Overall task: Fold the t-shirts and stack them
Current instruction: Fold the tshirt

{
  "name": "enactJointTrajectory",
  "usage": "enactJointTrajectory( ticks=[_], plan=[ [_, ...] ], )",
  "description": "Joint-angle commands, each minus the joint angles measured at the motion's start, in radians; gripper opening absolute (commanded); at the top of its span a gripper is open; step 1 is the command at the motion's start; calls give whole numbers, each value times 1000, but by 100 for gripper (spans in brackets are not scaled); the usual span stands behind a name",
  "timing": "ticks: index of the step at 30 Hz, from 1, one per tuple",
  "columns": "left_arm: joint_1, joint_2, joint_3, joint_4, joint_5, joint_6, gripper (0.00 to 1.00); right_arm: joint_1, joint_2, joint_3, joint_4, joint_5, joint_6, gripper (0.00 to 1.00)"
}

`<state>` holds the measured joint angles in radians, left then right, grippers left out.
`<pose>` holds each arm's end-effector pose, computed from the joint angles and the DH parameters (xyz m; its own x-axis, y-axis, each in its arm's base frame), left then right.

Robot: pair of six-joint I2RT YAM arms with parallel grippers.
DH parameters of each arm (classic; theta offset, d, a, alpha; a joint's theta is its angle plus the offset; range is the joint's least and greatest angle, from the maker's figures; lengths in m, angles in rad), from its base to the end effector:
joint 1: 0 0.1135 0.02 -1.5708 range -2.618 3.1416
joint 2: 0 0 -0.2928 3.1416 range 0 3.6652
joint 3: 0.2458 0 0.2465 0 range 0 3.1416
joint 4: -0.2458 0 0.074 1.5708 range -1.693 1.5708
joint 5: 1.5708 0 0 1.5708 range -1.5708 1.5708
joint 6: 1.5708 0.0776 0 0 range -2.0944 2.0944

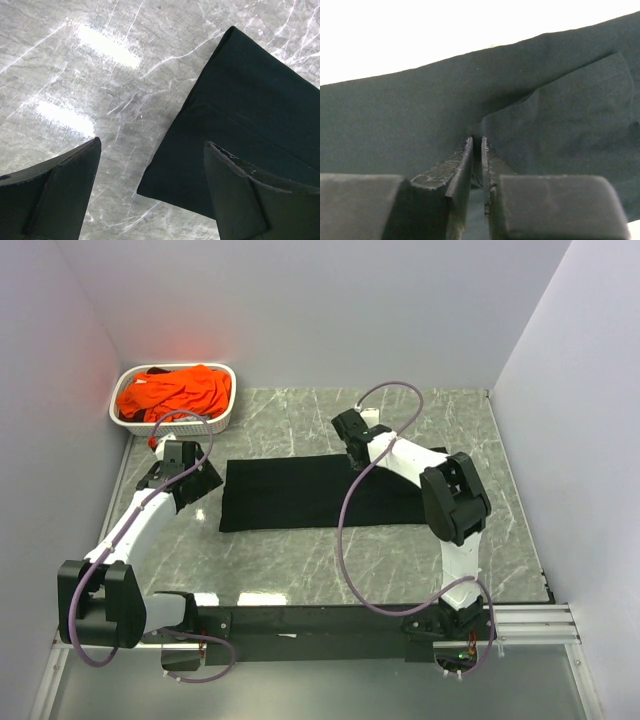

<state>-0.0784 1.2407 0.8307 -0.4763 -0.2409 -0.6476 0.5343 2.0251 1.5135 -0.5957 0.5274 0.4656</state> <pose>0.2634 -0.0021 0.2345 -0.5711 -0.5428 -0.6158 -0.5252 0.8182 -0.2340 0.4067 0.1952 0.1857 -0.7985 -0.0217 -0.6016 0.1255 0.9714 -0.2016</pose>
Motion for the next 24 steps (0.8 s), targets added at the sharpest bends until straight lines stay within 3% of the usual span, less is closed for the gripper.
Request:
enactJointTrajectory(
  ticks=[1,6,13,24],
  plan=[
    [-4,-11,18,11,6,5,89,3,-100,-44,89,-23,-28,23],
    [-4,-9,16,13,9,5,89,-25,-201,-105,149,-53,-47,39],
    [-4,-4,16,15,14,8,89,-200,-249,-147,169,-161,-47,39],
    [-4,8,18,22,23,14,88,-470,-200,-162,240,-503,-159,38]
  ],
)
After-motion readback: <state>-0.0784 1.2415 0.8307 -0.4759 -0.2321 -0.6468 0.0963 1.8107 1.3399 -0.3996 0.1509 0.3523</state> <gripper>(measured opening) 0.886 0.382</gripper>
